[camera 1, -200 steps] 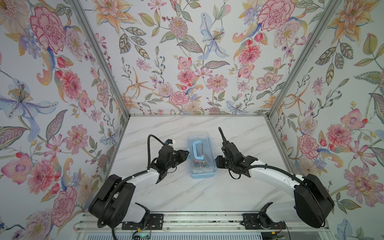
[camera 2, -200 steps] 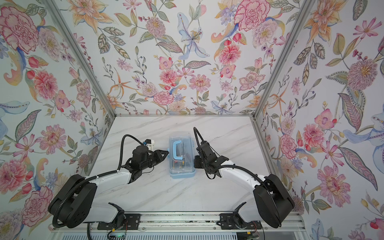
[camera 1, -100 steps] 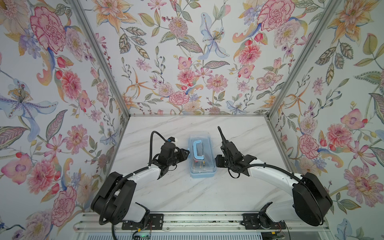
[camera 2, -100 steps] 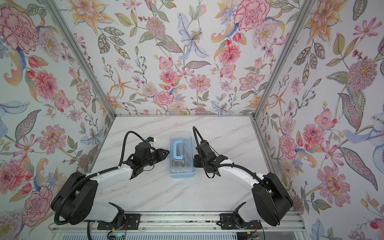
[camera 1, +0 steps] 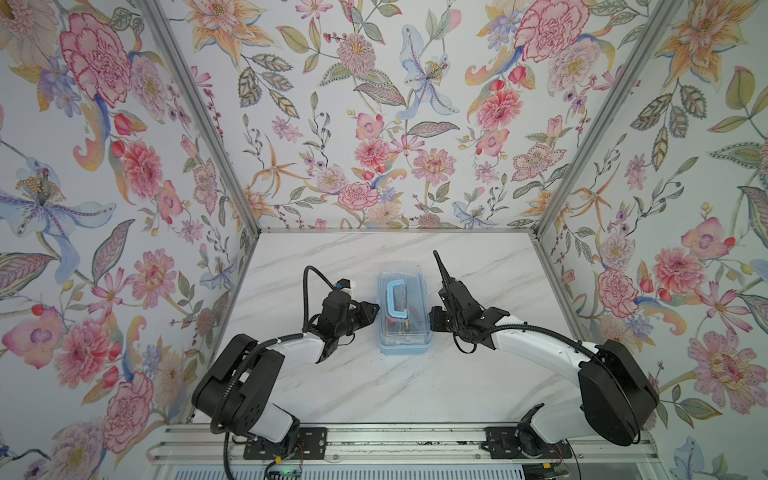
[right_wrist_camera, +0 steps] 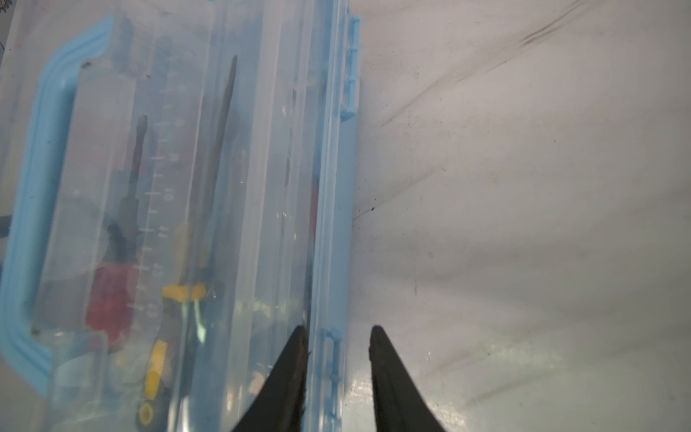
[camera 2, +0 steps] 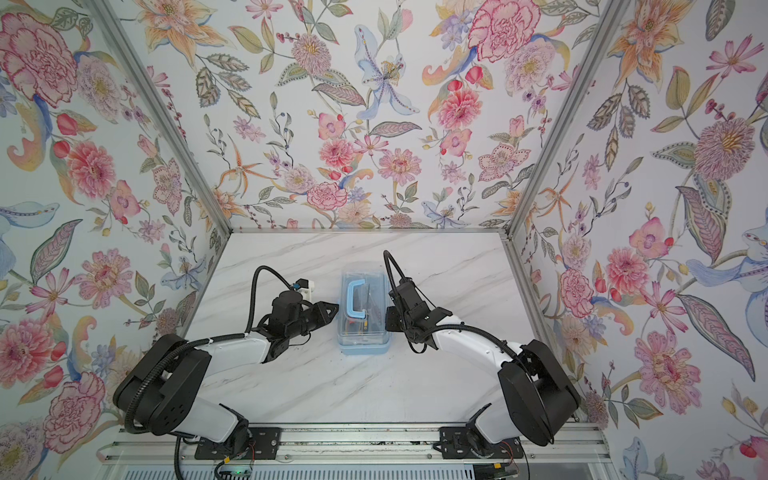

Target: Pack the tool kit

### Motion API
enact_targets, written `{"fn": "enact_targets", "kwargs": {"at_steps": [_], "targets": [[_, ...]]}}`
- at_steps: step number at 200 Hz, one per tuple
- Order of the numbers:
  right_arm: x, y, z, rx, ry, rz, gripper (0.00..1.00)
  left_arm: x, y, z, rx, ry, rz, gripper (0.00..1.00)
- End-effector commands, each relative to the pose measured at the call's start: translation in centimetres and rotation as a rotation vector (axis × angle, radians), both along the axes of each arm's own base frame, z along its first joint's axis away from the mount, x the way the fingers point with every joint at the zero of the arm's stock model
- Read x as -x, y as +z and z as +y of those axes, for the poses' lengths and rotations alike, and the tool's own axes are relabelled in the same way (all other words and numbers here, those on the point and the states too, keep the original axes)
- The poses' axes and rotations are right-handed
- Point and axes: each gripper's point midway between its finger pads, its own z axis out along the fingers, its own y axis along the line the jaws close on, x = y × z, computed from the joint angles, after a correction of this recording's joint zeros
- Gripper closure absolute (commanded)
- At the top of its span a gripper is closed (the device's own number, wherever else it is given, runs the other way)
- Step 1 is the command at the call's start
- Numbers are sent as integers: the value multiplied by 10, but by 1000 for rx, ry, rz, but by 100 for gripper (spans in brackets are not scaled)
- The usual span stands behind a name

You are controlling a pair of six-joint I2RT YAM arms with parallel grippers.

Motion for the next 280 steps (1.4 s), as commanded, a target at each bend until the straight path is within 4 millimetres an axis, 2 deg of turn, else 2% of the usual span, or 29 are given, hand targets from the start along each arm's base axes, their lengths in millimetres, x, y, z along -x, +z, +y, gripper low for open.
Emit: {"fn": "enact_targets", "kwargs": {"at_steps": [1,37,75,102,124,128,149,171,189,191,196,207,213,216,226,230,242,259,280], "targets": [[29,-33,25,-30,118,133,70,25,-17,-27,89,-128,41,76],[27,-47,37,-153,138,179,71,30,-17,-36,226,-140,4,76],[36,-52,67,-362,262,244,71,34,-10,-55,428,-187,-29,76],[40,-64,71,-360,277,291,71,36,-17,-53,521,-168,-9,77],[32,-61,62,-305,242,270,70,37,-22,-46,494,-142,3,76],[21,-60,51,-298,200,260,70,37,-24,-43,477,-133,6,75],[1,-51,26,-224,106,210,70,28,-34,-20,365,-57,31,70],[-22,-25,4,-173,44,110,69,11,-32,8,198,18,15,59],[-38,0,-10,-155,9,19,66,-5,-28,33,-45,91,-7,40],[-40,3,-12,-154,4,9,66,-9,-16,35,-59,100,-36,37],[-43,10,-15,-145,-3,-15,64,-13,-8,44,-124,127,-53,32],[-51,25,-25,-117,-25,-69,59,-22,13,61,-218,196,-89,26],[-54,34,-30,-104,-35,-98,53,-25,26,69,-253,229,-117,18],[-55,38,-33,-95,-39,-111,49,-27,34,72,-264,244,-134,12],[-58,52,-41,-69,-56,-158,34,-29,57,85,-314,295,-188,2],[-59,58,-44,-63,-60,-177,28,-29,65,89,-329,312,-209,1],[-59,77,-55,-32,-79,-249,0,-28,88,105,-384,368,-286,1],[-57,101,-75,68,-138,-370,1,-25,113,122,-486,417,-437,1],[-54,118,-91,168,-180,-512,1,-16,118,125,-616,354,-605,1]]}}
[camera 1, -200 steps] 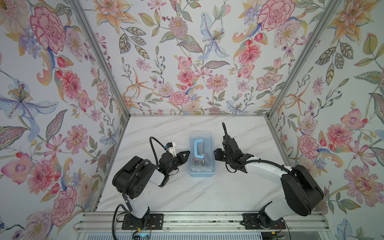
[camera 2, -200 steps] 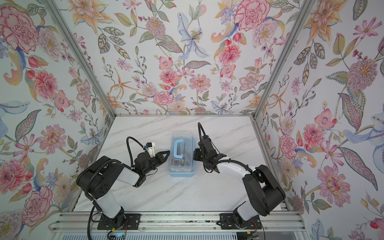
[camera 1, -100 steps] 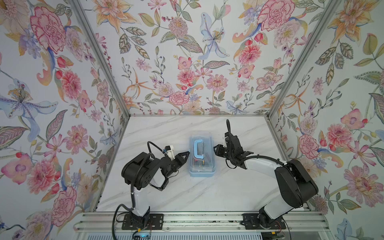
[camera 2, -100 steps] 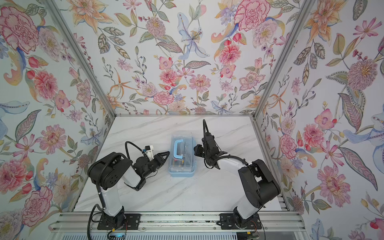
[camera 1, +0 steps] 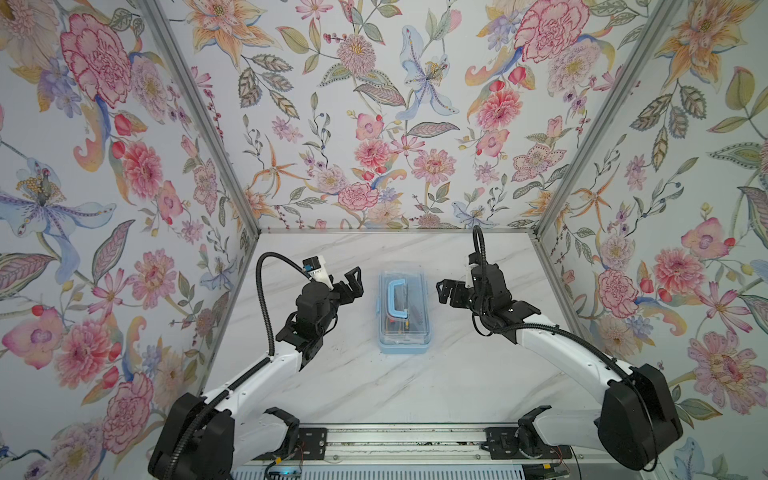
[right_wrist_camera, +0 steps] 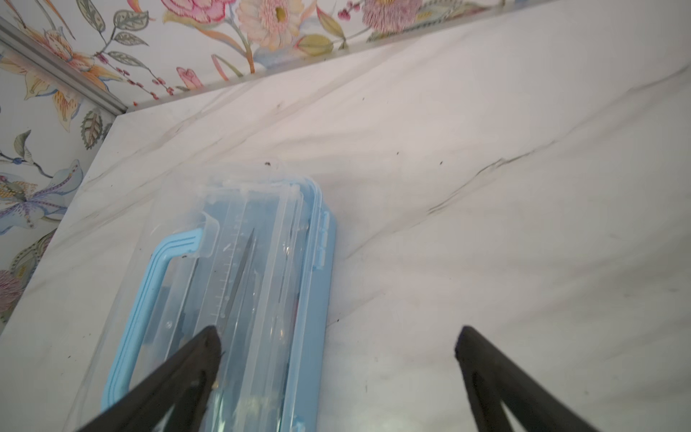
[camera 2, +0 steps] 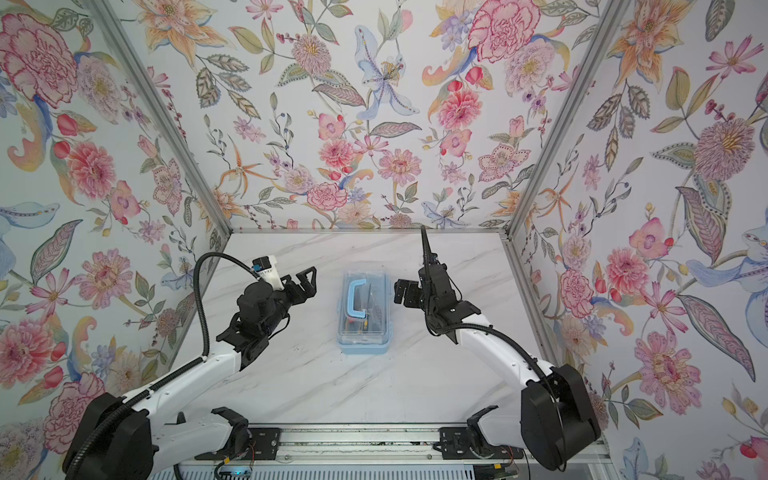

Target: Pack the tool kit

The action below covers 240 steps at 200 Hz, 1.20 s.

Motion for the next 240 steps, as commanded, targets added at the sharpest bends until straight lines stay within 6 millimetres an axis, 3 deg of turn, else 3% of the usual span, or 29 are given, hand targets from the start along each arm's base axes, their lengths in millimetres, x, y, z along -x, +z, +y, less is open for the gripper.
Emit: {"fn": "enact_targets", "kwargs": {"at_steps": [1,12,32,46,62,96,108,119,132,138,162,173,203,224,240], "targets": [[1,16,-30,182,-106,-152,1,10,-24,25,-348,50,-57,1],[4,18,-34,203,-122,-220,1,16,-23,30,-409,54,-97,1],[11,13,-35,287,-94,-343,1,25,-25,68,-422,249,-98,1],[13,12,-37,375,-84,-387,1,33,-23,77,-533,274,-146,1],[10,10,-45,421,-106,-380,1,39,-25,105,-636,410,-137,1],[5,8,-53,457,-115,-378,1,27,-69,158,-662,520,-58,1],[4,7,-57,458,-129,-380,1,27,-72,174,-646,580,-92,1],[4,6,-63,456,-145,-388,1,24,-65,169,-662,543,-148,1],[3,3,-74,465,-170,-380,1,17,-86,180,-627,551,-76,1],[3,0,-79,472,-181,-370,1,17,-82,180,-613,535,-126,1],[0,-9,-108,484,-272,-341,1,42,-81,182,-581,550,-222,1],[-4,-15,-122,477,-314,-334,1,43,-81,182,-569,546,-222,1],[-19,-42,-154,514,-393,-301,1,44,-81,182,-571,545,-223,1],[-22,-73,-181,537,-453,-272,1,43,-81,181,-573,543,-223,1],[-25,-73,-184,491,-424,-358,1,43,-81,182,-573,544,-224,1]]}}
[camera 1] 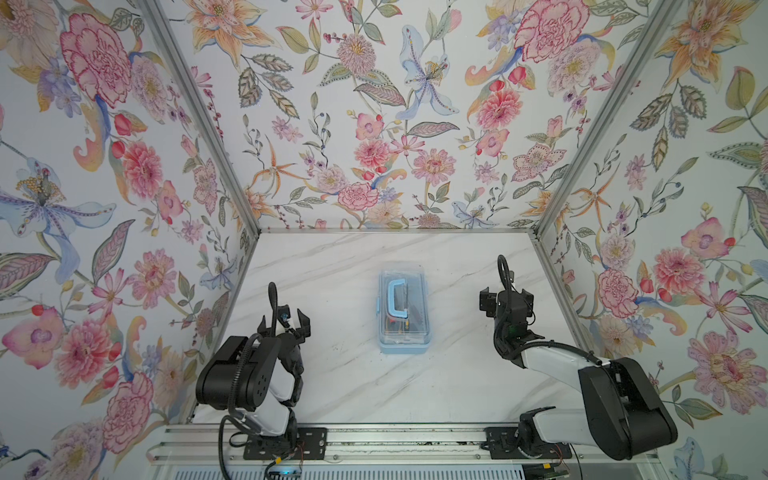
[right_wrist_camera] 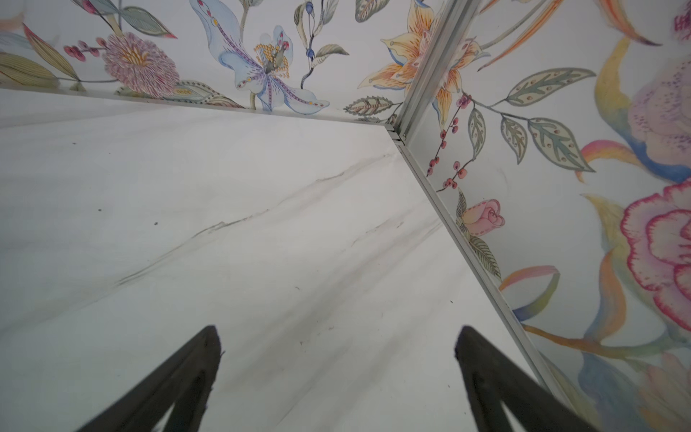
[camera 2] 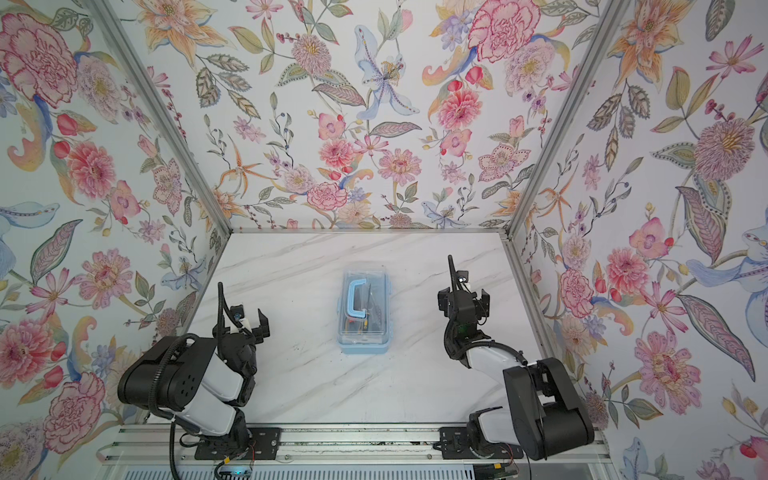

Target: Pack the tool kit

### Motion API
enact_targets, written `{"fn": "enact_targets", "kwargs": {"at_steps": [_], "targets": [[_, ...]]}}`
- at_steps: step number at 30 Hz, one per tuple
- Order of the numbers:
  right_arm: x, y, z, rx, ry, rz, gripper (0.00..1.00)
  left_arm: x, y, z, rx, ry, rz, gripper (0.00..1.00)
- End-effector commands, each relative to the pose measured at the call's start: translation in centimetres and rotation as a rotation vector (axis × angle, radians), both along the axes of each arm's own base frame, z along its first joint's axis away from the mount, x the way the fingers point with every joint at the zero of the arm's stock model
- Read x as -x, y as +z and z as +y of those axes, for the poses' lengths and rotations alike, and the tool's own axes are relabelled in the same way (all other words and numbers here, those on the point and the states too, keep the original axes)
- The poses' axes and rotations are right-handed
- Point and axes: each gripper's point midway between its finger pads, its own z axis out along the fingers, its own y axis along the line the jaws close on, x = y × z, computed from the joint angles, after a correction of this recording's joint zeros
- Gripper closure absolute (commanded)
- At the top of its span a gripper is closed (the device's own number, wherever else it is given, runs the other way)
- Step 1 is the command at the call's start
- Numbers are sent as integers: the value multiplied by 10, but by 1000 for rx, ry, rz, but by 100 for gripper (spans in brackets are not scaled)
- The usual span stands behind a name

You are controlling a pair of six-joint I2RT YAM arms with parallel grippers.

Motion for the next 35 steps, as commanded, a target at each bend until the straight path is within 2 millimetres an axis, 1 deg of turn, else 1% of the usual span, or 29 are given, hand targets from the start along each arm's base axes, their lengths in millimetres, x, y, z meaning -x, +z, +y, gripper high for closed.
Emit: {"fn": "enact_targets", "kwargs": {"at_steps": [1,3,5,6,7,8,9,10,11,13,35], "targets": [[-5,8,-9,-28,39,-143,1,-2,58,-1,20,-13,-258,1],[-7,3,-1,-77,122,-132,1,-2,58,-1,20,-12,-256,1],[-3,-10,8,-153,270,-114,1,-2,58,-1,19,-13,-256,1],[-5,-3,13,-163,320,-184,1,-2,58,-1,19,-13,-255,1],[-2,-6,13,-157,313,-150,1,-3,58,-1,19,-12,-253,1],[-4,-13,14,-161,315,-105,1,-5,57,-1,19,-10,-248,1],[-5,-10,13,-166,315,-139,1,-8,55,0,19,-6,-233,1],[-4,-7,12,-165,310,-154,1,-15,53,0,19,1,-211,1],[-5,-9,12,-167,306,-131,1,-23,49,0,19,2,-178,1],[-6,-10,10,-170,296,-127,1,-46,42,-10,-10,-39,-102,1],[-9,-12,7,-205,303,-116,1,-45,44,-12,-16,-40,-109,1]]}}
